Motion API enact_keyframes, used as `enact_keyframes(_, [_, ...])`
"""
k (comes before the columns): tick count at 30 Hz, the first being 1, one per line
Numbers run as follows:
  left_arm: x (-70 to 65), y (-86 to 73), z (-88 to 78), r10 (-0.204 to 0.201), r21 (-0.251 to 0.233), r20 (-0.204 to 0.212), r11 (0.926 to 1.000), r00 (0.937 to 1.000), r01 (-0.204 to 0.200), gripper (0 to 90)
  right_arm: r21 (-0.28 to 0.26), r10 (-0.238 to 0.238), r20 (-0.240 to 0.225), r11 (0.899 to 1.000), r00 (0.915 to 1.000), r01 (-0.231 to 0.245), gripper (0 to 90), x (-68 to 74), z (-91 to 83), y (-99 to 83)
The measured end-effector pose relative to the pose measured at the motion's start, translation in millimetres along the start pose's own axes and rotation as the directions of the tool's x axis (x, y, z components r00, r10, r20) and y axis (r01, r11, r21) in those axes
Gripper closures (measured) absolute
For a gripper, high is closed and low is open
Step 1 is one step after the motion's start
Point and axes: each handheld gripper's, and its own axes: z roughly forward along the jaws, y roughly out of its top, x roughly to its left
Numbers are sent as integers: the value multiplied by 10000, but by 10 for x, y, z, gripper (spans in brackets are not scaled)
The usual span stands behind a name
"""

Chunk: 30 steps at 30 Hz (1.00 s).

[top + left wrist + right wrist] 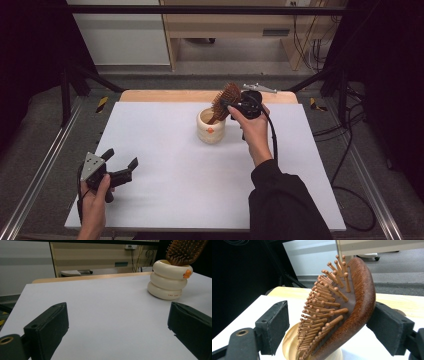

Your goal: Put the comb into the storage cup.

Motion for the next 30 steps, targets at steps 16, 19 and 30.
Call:
enact_keyframes(16, [-3, 1, -1, 5, -10, -19, 10000, 10000, -5, 35, 138, -542, -71, 9984, 9985, 543, 128, 70, -106, -15])
enact_keyframes(19, [-3, 2, -2, -3, -13, -41, 10000, 10000, 3, 33, 166, -638, 7, 9978, 9980, 638, 122, 70, -129, -21])
enact_keyframes(30, [-1, 3, -7, -16, -47, -69, 10000, 10000, 16, 32, 315, -836, 189, 9961, 9963, 829, 103, 76, -203, -17])
